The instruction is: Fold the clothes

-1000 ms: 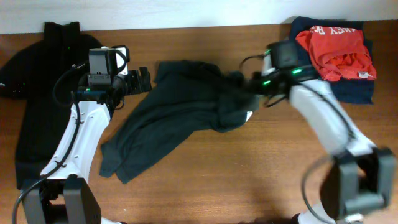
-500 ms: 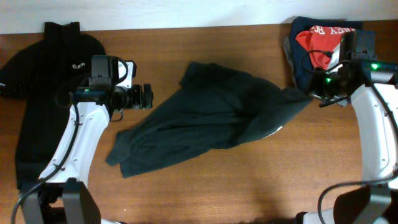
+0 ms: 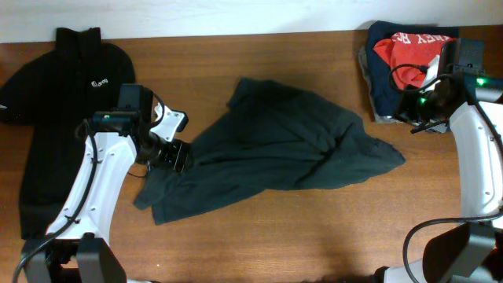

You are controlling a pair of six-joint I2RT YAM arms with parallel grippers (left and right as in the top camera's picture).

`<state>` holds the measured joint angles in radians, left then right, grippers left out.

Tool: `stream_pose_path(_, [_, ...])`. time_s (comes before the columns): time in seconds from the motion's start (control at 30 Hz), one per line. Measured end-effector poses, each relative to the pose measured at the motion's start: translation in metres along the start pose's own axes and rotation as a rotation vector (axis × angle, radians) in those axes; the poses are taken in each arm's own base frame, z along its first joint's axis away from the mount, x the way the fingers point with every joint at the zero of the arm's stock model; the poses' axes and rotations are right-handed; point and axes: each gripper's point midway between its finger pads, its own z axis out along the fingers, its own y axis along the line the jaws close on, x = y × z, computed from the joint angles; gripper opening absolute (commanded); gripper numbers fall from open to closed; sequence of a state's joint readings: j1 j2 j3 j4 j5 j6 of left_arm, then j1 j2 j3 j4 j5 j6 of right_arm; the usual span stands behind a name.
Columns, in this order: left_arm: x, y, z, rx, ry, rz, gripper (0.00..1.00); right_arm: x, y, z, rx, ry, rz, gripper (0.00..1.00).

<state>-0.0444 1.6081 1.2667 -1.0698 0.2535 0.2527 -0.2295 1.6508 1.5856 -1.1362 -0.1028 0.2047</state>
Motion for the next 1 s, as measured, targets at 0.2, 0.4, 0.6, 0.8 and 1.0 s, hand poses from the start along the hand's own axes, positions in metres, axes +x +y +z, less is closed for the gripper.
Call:
stream_pose_path(0.2, [0.032,0.015,0.020,-0.079,0.105,-0.009,0.76,-0.003,0.004,0.000,-0.021,-0.009,-0.004,0.46])
stream_pose_path(0.4, [0.015,0.036,0.027,-0.183,0.023,-0.049,0.72,-0.006,0.005,0.000,-0.027,-0.025,-0.007,0.46])
stream_pose_path(0.6, [0.009,0.034,0.041,-0.204,-0.022,-0.049,0.72,-0.007,0.005,0.000,-0.028,-0.027,-0.010,0.46])
stream_pose_path(0.8, [0.009,0.007,0.059,-0.192,-0.017,0.043,0.69,-0.007,0.005,0.000,-0.028,-0.028,-0.011,0.46])
stream_pose_path(1.0, [0.016,0.025,0.065,-0.304,-0.009,0.004,0.46,-0.006,0.005,0.000,-0.027,-0.024,-0.022,0.46])
